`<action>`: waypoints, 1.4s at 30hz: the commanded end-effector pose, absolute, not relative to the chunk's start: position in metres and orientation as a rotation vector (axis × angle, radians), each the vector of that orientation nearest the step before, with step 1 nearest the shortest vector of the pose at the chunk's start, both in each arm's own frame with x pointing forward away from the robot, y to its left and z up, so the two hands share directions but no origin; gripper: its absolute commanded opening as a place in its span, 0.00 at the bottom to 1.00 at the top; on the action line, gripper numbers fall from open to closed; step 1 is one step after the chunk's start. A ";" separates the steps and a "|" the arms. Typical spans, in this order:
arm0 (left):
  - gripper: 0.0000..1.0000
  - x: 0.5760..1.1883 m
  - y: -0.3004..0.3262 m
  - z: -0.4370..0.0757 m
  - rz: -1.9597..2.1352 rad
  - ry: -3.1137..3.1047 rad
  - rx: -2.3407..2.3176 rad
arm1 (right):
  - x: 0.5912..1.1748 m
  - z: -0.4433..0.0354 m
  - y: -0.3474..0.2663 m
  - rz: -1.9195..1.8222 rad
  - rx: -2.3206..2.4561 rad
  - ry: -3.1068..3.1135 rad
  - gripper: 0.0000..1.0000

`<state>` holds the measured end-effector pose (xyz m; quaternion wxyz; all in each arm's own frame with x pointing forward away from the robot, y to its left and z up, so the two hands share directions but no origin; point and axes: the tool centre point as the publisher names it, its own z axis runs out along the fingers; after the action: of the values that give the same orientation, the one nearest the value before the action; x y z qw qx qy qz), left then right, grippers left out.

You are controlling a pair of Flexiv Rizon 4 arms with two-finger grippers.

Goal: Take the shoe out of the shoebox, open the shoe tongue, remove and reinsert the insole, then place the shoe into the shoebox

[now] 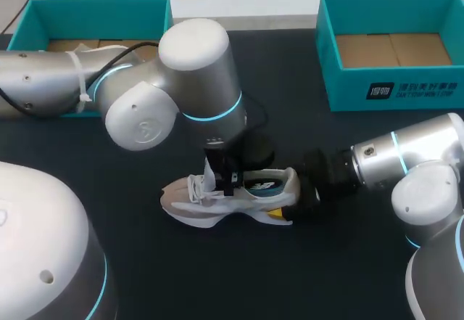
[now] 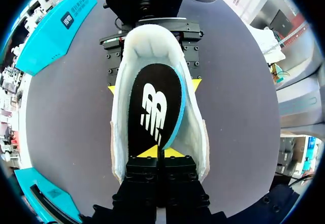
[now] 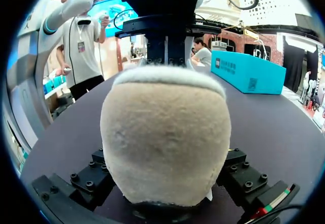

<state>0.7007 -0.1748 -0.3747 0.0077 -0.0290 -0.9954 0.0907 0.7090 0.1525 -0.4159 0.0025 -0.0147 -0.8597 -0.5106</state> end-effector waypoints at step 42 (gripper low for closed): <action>0.00 0.710 -0.221 -0.302 0.656 -3.132 -0.284 | 0.709 -0.419 0.153 -1.596 -0.049 -2.702 0.00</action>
<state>0.7069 -0.2075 -0.3001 -0.0373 -0.0871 -0.9737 0.2074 0.7093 0.1516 -0.4160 0.0024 -0.0151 -0.8598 -0.5103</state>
